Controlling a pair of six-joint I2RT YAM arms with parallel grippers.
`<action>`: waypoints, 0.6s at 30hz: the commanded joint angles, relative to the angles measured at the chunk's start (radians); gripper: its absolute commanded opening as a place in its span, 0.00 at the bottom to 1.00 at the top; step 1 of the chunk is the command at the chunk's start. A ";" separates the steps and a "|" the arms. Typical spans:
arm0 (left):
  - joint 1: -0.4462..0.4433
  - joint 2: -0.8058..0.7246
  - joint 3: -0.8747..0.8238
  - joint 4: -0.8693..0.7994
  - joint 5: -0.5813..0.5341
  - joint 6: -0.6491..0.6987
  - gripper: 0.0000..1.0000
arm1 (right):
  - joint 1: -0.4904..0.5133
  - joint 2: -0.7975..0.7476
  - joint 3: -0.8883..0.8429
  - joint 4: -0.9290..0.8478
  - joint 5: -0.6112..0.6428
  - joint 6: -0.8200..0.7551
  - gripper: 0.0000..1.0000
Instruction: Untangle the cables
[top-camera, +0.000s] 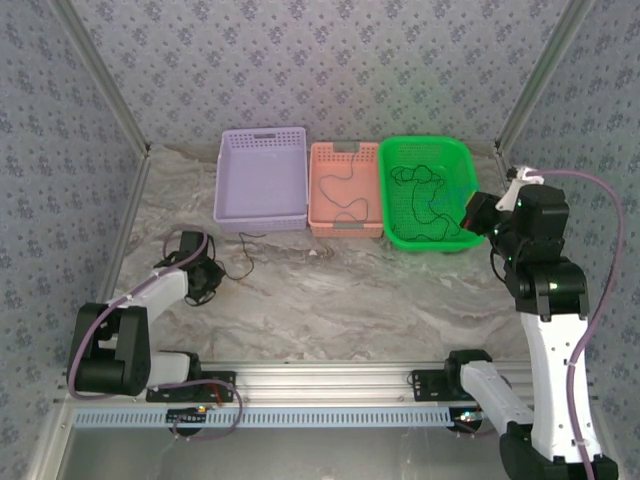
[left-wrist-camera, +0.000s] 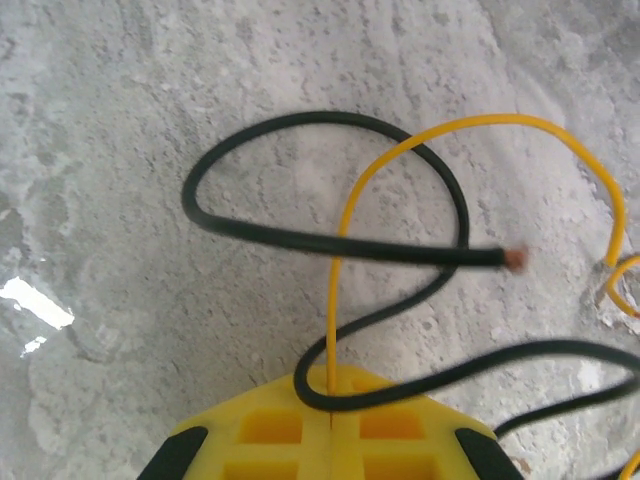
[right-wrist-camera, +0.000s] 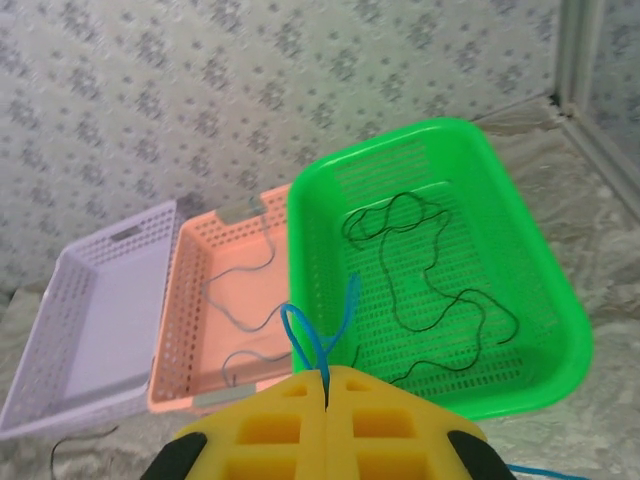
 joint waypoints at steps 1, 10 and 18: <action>-0.034 -0.049 0.085 -0.063 0.010 0.021 0.07 | 0.047 0.005 0.044 -0.025 -0.032 -0.031 0.00; -0.097 -0.255 0.242 -0.253 -0.055 0.033 0.62 | 0.248 0.041 0.100 -0.001 -0.119 0.042 0.00; -0.202 -0.369 0.323 -0.380 -0.093 0.036 0.64 | 0.301 0.145 -0.215 0.105 -0.239 0.072 0.00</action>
